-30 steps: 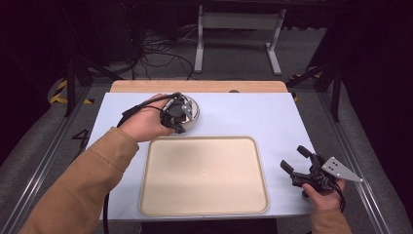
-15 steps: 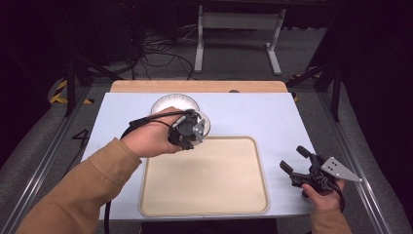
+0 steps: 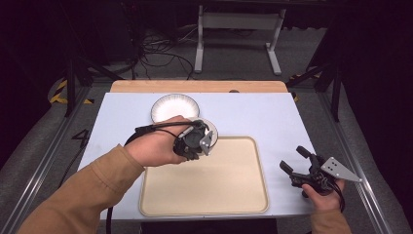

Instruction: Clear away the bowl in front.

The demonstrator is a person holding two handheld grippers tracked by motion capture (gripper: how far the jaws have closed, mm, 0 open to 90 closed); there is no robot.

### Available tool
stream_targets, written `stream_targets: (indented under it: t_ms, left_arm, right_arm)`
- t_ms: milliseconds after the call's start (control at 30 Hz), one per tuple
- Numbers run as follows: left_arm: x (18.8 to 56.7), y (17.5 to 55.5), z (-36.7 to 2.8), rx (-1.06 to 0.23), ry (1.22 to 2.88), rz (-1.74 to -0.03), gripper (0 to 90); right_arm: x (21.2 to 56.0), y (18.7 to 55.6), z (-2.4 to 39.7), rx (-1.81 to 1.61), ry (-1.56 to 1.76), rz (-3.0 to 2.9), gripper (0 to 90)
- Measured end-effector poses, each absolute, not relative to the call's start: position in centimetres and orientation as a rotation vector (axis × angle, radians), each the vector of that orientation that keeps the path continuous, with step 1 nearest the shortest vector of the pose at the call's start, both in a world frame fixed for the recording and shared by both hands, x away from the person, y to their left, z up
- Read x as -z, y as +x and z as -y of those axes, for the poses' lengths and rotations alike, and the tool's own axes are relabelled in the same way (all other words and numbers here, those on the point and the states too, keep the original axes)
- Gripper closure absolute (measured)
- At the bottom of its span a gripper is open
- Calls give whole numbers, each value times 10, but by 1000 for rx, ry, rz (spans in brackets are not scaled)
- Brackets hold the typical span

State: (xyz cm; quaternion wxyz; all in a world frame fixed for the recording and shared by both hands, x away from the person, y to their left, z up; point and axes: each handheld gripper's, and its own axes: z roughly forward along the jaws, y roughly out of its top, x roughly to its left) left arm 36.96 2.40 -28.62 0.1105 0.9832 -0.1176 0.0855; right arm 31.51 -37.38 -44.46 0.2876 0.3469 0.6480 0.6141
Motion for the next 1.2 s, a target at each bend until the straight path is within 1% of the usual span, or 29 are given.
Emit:
stream_targets:
  t_ms: [333,600,733,1200]
  left_arm:
    - [289,358,-16,-220,2893,433,827]
    - [295,353,-11,-205,2881,466,827]
    - [302,351,-8,-202,2880,471,828]
    - [332,352,-2,-125,2886,482,824]
  right_arm:
    - [445,315,373,-1642,927,-1732,97]
    - [445,315,373,-1643,927,-1731,97]
    - [445,315,373,-1644,926,-1733,97]
    - [445,315,373,-1644,924,-1734,97]
